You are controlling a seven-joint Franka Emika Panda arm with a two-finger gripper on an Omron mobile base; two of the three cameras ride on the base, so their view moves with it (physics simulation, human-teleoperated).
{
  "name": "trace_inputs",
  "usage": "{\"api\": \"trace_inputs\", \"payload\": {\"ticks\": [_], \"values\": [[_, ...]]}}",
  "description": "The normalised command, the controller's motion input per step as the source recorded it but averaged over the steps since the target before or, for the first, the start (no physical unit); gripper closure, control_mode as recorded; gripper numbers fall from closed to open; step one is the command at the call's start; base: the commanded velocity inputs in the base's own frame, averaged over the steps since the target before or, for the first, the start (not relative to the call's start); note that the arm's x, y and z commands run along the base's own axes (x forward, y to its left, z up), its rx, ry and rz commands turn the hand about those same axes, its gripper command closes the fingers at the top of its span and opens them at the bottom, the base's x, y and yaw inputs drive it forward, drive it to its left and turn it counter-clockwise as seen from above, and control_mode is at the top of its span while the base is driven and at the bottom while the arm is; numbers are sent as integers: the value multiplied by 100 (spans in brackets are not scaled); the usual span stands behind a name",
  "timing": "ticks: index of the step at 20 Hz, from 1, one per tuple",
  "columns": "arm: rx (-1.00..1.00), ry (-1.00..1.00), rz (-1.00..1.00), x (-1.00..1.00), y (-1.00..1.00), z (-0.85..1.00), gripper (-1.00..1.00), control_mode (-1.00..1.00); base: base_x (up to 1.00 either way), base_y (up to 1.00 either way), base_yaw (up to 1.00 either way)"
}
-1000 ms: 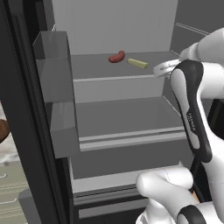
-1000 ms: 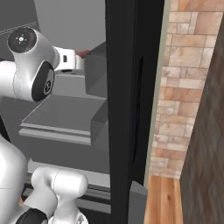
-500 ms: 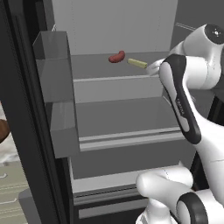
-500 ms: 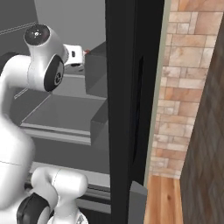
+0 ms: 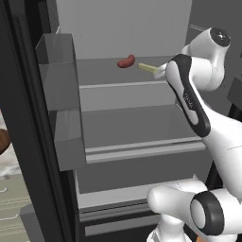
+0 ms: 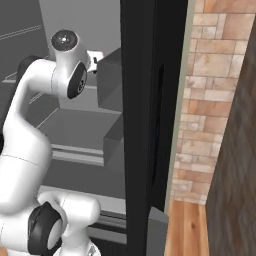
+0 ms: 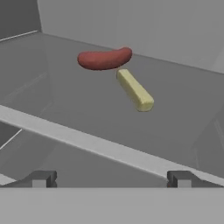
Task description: Pick the egg and butter from the fridge and place them by the bowl for mixing.
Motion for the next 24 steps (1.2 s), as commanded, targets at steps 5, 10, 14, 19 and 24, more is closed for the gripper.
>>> {"api": "trace_inputs", "payload": {"ticks": [5, 10, 14, 19, 24], "values": [[0, 13, 0, 41, 0, 6, -100, -100, 0, 0, 0], [0, 10, 0, 44, -3, 0, -100, -100, 0, 0, 0], [0, 4, 1, 38, 0, -5, -100, -100, 0, 0, 0], [0, 0, 3, 34, 1, -8, -100, -100, 0, 0, 0], [0, 0, 3, 22, 3, -18, -100, -100, 0, 0, 0]]}}
